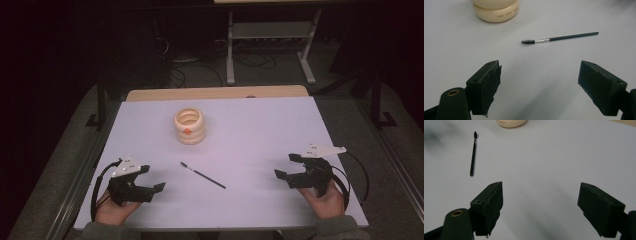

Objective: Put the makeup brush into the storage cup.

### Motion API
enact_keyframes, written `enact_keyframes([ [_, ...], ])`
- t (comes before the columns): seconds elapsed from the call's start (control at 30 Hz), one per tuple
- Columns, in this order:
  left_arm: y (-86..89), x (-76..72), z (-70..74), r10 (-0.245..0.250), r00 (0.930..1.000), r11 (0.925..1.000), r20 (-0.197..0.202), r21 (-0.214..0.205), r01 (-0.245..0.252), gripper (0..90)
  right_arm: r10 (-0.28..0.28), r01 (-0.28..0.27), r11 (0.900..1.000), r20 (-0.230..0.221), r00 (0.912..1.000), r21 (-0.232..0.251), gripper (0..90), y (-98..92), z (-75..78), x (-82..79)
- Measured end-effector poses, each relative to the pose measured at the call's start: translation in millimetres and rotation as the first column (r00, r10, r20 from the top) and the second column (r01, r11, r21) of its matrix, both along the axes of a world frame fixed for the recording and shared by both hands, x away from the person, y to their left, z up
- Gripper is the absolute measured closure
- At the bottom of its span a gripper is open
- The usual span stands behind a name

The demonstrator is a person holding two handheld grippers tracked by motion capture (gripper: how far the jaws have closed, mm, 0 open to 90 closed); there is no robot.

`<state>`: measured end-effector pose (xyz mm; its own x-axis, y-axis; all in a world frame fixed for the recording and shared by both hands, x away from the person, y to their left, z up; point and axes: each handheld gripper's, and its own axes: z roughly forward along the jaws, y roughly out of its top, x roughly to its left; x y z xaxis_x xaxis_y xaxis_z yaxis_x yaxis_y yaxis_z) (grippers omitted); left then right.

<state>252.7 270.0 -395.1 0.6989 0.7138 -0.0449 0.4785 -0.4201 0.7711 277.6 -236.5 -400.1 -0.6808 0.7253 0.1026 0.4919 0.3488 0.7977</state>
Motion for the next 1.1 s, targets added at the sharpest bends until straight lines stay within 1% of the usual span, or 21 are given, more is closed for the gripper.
enact_keyframes([
  [0.13,-0.4,-0.4,0.2,0.001,1.0000,1.0000,0.001,-0.001,-0.001,17.6,0.018,-0.018,0.9998,0.003,0.9998,0.012,18.7,7.5,3.4,-1.1],
  [0.23,-0.7,-0.7,0.2,0.000,1.0000,1.0000,0.002,0.001,0.000,17.7,0.030,-0.030,0.9995,0.014,0.9995,0.009,18.7,13.4,7.9,-2.6],
  [0.33,-0.4,-0.5,0.3,0.000,1.0000,1.0000,0.002,0.000,0.000,17.7,0.040,-0.040,0.9992,0.021,0.9990,0.003,19.3,18.5,11.9,-2.3],
  [0.4,-0.2,-0.2,0.4,-0.001,1.0000,1.0000,0.001,0.001,0.001,17.8,0.041,-0.041,0.9991,0.028,0.9988,-0.014,19.7,21.6,14.6,-1.2],
  [0.43,0.5,0.2,0.8,-0.006,1.0000,0.9999,-0.001,0.013,0.006,17.8,0.039,-0.039,0.9991,0.013,0.9991,-0.015,19.7,23.1,16.7,-1.0],
  [0.53,0.4,0.2,0.8,-0.004,1.0000,0.9999,-0.001,0.009,0.004,17.9,0.052,-0.052,0.9986,0.003,0.9987,-0.014,19.5,28.0,21.1,1.5],
  [0.63,0.4,0.6,0.7,-0.004,1.0000,1.0000,-0.003,0.006,0.004,17.9,0.069,-0.069,0.9969,0.001,0.9976,-0.039,19.6,35.1,24.5,3.3],
  [0.7,0.2,1.0,0.7,-0.005,1.0000,1.0000,-0.002,0.003,0.005,18.0,0.082,-0.082,0.9956,0.000,0.9966,-0.047,19.3,41.0,26.8,4.5],
  [0.73,0.0,1.0,0.8,-0.006,1.0000,1.0000,-0.003,0.003,0.006,18.0,0.088,-0.088,0.9946,0.005,0.9961,-0.054,19.3,44.2,27.9,5.1],
  [0.87,-0.1,1.5,0.9,-0.008,1.0000,1.0000,-0.003,0.006,0.008,18.1,0.121,-0.120,0.9907,0.005,0.9927,-0.064,19.8,56.8,33.1,8.0],
  [0.9,-1.0,1.4,0.5,-0.001,1.0000,1.0000,-0.003,-0.008,0.001,18.1,0.129,-0.129,0.9895,-0.001,0.9916,-0.066,19.8,60.0,34.2,8.7],
  [0.93,-0.7,1.7,0.6,-0.003,1.0000,1.0000,-0.003,-0.005,0.003,18.2,0.139,-0.139,0.9881,-0.001,0.9903,-0.066,19.8,63.5,34.8,9.7],
  [0.97,-0.7,1.8,0.6,-0.003,1.0000,1.0000,-0.003,-0.005,0.003,18.3,0.144,-0.144,0.9873,-0.012,0.9895,-0.066,20.1,68.2,35.5,10.6],
  [1.03,-0.6,2.2,0.9,-0.005,1.0000,1.0000,-0.003,-0.005,0.005,18.6,0.158,-0.158,0.9845,-0.016,0.9874,-0.076,20.5,74.6,35.8,12.8],
  [1.07,0.2,2.7,1.6,-0.014,0.9999,0.9999,-0.003,0.008,0.014,18.7,0.167,-0.168,0.9830,-0.022,0.9858,-0.075,20.7,78.6,35.8,13.9],
  [1.1,-0.1,2.7,1.5,-0.011,0.9999,0.9999,-0.002,0.003,0.011,18.8,0.173,-0.174,0.9815,-0.029,0.9845,-0.079,21.0,82.6,35.7,14.9],
])
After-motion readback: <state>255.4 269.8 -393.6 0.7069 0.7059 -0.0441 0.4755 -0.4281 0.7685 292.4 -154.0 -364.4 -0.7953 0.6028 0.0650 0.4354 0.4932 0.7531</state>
